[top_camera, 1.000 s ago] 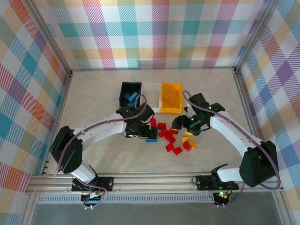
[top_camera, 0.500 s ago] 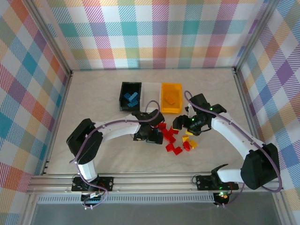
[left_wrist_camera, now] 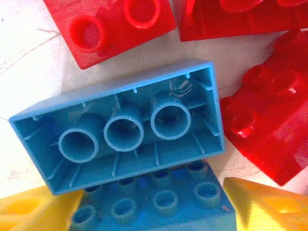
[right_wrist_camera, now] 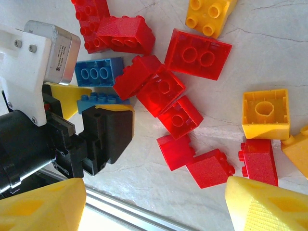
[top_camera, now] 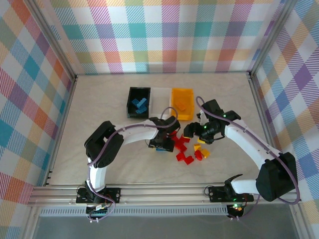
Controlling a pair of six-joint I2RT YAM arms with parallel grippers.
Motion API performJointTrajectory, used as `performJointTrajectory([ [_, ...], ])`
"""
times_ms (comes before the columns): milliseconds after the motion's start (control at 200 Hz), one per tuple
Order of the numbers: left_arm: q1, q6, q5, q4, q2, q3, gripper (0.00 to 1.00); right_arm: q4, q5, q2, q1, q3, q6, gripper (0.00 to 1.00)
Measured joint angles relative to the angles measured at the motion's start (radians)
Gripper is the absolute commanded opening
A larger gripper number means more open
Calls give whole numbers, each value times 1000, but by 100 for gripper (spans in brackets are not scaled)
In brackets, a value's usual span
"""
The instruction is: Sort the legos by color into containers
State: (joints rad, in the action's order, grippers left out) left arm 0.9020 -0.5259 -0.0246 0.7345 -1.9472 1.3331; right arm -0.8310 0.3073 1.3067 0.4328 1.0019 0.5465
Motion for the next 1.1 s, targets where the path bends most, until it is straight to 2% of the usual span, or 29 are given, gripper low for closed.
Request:
performJointTrajectory([
  [70, 0, 9, -3, 7, -3, 13, 65, 0, 0, 6, 0, 0, 0, 76],
  [460, 0, 26, -15, 49, 7, 32, 61, 1, 0, 43, 0, 2, 0, 76],
  [695, -23, 40, -14, 108, 160, 30, 61, 4, 0, 43, 0, 2, 1, 76],
  [760, -55, 52, -14, 129, 210, 34, 61, 5, 0, 43, 0, 2, 1, 76],
  [875, -171, 94, -14, 176, 236, 93, 60, 8, 1, 43, 1, 3, 1, 76],
  [990, -303, 143, -11, 207, 193, 222, 61, 8, 0, 63, 19, 21, 0, 76],
  [1105, -398, 184, -10, 213, 108, 367, 61, 9, 0, 91, 48, 36, 0, 76],
])
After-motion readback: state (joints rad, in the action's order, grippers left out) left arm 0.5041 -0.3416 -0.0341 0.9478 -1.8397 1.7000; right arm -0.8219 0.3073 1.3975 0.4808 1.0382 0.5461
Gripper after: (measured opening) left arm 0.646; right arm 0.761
